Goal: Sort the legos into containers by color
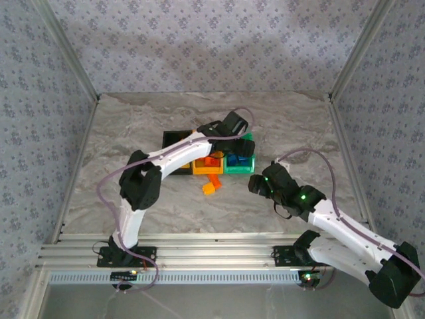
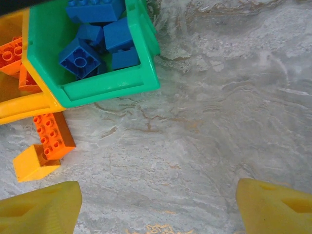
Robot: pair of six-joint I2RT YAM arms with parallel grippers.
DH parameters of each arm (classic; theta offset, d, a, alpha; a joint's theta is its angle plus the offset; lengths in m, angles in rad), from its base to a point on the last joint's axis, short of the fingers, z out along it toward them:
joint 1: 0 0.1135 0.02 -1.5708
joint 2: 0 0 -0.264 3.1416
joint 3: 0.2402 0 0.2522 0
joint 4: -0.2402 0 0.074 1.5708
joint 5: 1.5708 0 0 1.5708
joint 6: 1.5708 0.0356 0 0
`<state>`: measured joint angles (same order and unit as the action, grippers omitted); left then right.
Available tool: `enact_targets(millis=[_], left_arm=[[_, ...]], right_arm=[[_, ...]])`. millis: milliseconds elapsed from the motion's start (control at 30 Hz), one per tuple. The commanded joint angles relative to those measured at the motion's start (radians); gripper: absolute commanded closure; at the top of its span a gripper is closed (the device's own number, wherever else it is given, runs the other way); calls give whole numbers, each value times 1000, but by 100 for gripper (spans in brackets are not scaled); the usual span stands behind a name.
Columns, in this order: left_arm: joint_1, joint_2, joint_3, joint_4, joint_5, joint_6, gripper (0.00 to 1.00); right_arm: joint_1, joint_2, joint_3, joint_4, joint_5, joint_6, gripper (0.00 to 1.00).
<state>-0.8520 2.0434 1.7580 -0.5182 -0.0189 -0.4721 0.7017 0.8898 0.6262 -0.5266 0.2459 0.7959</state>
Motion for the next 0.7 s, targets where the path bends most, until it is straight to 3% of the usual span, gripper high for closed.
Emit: enact_targets(millis=[0, 133, 333, 500, 667], left_arm=[[3, -214, -119, 70, 19, -34, 12], [2, -463, -397, 148, -3, -78, 1], [7, -857, -800, 107, -125, -150, 0], [25, -1123, -1013, -20, -193, -221, 0], [54, -1290, -1137, -104, -198, -276, 0]], right_arm=[[18, 38, 2, 59, -43, -16, 15], [84, 147, 35, 134, -56, -30, 16], [229, 427, 181, 209, -45, -75, 17], [303, 658, 346, 192, -7, -111, 18], [311, 822, 482, 108, 59, -110, 26]])
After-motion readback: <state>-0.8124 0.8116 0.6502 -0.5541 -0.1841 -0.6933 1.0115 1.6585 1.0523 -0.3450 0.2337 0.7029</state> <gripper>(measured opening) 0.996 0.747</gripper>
